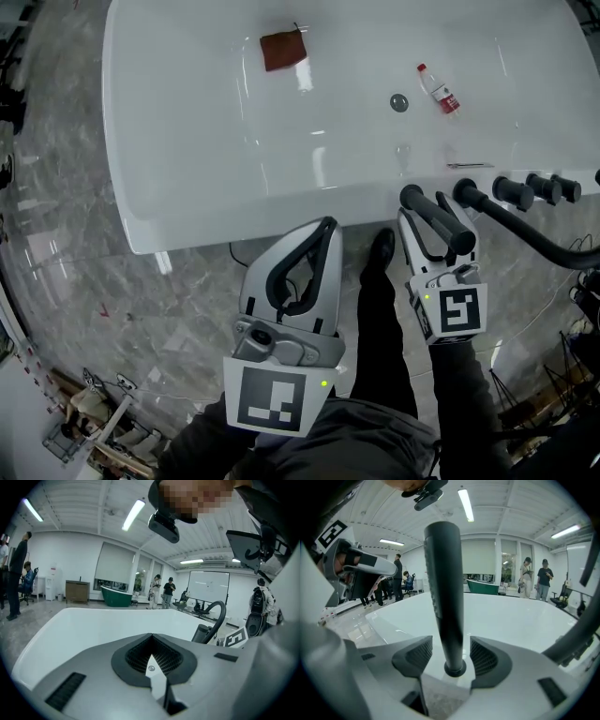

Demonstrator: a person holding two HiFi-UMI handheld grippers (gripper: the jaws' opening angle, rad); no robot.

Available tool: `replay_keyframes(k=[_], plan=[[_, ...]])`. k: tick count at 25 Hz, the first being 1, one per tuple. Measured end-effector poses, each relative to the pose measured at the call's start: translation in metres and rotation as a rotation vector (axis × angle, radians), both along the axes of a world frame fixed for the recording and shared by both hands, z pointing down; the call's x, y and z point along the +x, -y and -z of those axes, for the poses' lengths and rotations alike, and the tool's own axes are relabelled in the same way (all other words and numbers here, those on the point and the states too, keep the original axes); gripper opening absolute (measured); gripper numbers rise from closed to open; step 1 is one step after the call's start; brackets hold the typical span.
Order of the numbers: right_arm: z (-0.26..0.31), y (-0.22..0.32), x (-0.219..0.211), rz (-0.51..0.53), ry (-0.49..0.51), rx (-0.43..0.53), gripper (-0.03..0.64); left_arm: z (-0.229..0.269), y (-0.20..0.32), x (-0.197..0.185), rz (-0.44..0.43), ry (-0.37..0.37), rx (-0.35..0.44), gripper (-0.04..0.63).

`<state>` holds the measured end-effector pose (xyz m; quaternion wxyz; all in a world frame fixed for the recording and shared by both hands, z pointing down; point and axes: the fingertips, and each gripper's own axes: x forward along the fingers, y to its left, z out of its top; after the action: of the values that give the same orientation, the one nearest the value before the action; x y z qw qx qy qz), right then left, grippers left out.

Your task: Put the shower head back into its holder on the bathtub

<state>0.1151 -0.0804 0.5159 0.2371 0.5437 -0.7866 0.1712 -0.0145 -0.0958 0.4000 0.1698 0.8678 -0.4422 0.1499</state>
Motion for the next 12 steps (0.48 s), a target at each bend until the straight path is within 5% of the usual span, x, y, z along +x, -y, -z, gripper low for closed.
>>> replay_keyframes(k=[10, 12], plan=[[0.005, 0.002, -0.009, 0.017, -0.054, 0.005, 0.238, 0.004, -0.010, -0.012, 0.005, 0.001, -0.035, 0.003], [0.001, 0.005, -0.015, 0.043, -0.064, 0.006, 0.238, 0.012, -0.002, -0.013, 0.013, 0.004, 0.010, 0.003]])
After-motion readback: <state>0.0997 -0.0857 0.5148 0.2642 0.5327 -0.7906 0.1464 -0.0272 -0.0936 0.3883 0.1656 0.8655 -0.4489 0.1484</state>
